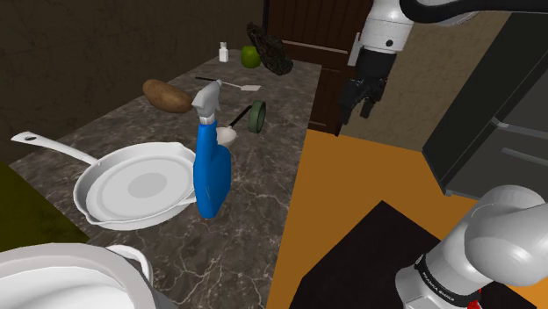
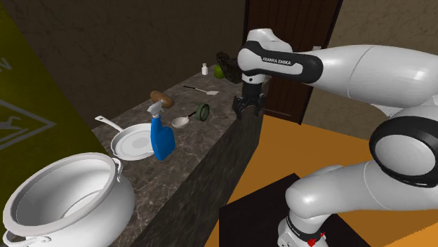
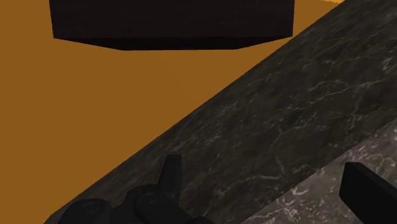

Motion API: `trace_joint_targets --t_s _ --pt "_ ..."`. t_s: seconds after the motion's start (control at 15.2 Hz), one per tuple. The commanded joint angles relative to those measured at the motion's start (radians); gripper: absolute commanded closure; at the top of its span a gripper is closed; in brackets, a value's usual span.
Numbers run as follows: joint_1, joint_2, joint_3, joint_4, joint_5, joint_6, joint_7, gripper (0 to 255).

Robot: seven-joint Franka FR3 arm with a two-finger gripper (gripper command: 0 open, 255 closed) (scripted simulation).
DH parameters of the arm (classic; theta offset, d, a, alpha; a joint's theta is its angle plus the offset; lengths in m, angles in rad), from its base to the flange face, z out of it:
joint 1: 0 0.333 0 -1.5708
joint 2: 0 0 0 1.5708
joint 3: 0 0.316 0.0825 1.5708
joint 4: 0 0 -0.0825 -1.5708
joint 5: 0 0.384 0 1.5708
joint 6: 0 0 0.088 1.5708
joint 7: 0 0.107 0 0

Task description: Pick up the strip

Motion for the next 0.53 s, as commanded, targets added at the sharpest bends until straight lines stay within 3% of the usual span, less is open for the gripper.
trace_joint_targets --t_s 0.0,0.46 --pt "0.002 0.053 0.018 0.034 0.035 0.032 0.053 0" --pt "0.012 0.247 0.08 0.162 0.13 0.152 0.229 0"
